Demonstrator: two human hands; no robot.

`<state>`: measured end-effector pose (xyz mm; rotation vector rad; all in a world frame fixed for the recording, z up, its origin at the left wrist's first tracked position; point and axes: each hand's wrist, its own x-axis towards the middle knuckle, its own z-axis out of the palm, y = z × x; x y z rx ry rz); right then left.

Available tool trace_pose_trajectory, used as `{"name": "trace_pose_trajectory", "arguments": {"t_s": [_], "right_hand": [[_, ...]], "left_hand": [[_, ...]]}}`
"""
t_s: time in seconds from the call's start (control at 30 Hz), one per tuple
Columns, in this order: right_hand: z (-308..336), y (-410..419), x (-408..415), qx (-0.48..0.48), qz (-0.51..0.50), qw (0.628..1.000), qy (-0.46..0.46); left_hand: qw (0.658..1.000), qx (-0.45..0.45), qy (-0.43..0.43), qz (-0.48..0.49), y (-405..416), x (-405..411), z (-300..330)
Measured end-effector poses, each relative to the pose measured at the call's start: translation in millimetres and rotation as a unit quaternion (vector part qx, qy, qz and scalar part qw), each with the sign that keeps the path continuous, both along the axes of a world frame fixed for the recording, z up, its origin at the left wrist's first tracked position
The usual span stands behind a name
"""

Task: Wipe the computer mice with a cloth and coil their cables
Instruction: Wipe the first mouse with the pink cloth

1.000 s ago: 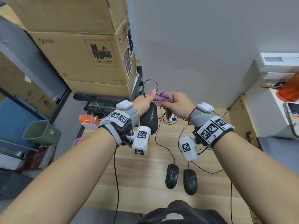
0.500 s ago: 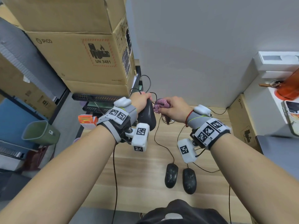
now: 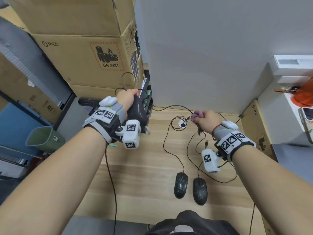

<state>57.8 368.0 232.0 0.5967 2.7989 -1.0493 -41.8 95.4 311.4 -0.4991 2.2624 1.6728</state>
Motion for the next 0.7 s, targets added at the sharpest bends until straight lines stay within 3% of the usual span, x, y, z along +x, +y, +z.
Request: {"name": "trace_pose_trajectory", "arguments": {"t_s": [0.3, 0.7], "right_hand": [[47, -40, -22, -0.027, 0.053, 0.990, 0.129], [62, -72, -18, 0.010, 0.172, 0.975, 0.138]], "left_hand": [[0.985, -0.056, 0.065, -0.149, 34, 23, -22], [0.989, 0.008, 0.094, -0.117, 53, 31, -21]]}}
